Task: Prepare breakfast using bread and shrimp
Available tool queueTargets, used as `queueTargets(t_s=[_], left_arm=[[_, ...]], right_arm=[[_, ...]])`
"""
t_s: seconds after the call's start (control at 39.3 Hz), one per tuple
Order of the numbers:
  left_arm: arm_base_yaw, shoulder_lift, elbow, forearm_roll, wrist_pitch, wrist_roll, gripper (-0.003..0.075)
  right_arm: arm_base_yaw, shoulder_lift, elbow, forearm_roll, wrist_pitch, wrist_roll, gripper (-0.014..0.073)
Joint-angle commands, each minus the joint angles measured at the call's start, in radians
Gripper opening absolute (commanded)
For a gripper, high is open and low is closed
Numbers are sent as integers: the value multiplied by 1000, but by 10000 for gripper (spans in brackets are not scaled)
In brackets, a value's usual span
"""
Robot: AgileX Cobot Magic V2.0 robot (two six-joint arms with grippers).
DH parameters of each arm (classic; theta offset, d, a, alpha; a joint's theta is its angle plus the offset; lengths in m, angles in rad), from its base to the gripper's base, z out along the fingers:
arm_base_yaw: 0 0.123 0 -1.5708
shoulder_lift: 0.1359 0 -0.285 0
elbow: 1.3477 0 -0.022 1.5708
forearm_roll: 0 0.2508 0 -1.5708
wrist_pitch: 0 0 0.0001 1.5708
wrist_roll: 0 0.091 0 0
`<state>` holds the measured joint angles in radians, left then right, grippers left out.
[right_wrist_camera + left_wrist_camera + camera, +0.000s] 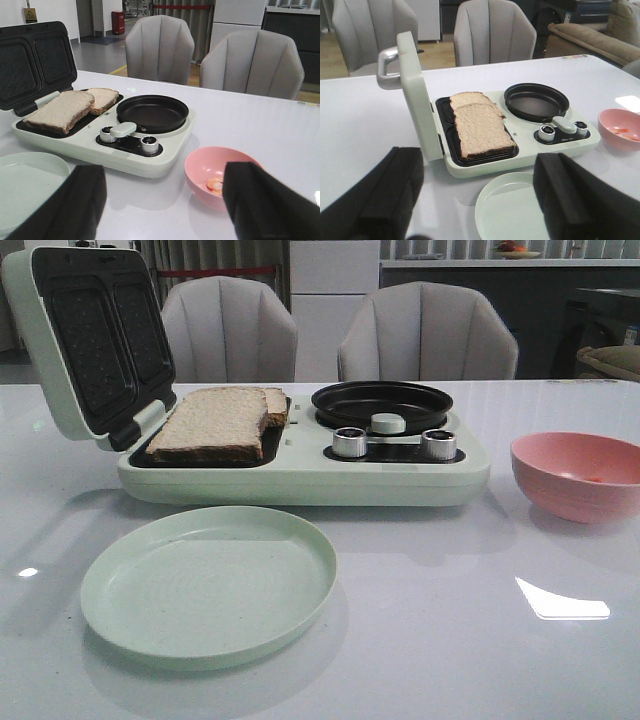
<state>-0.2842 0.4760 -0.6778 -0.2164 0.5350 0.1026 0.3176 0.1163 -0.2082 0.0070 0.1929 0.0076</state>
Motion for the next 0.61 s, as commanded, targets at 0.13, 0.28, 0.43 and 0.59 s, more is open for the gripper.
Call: queueTargets(t_s=[0.13, 0.28, 0.43, 0.59], left_arm=[[-7, 305, -199, -32, -74, -30, 531], [18, 472, -314, -57, -66, -51, 531], [111, 603, -448, -106, 40, -49, 531], [242, 710, -580, -157, 144, -36, 531]], right_arm=[[-7, 11, -27, -7, -81, -2, 577], [-7, 11, -27, -7, -81, -2, 577], [-7, 11, -27, -7, -81, -2, 577], [-7, 11, -27, -7, -81, -2, 577]])
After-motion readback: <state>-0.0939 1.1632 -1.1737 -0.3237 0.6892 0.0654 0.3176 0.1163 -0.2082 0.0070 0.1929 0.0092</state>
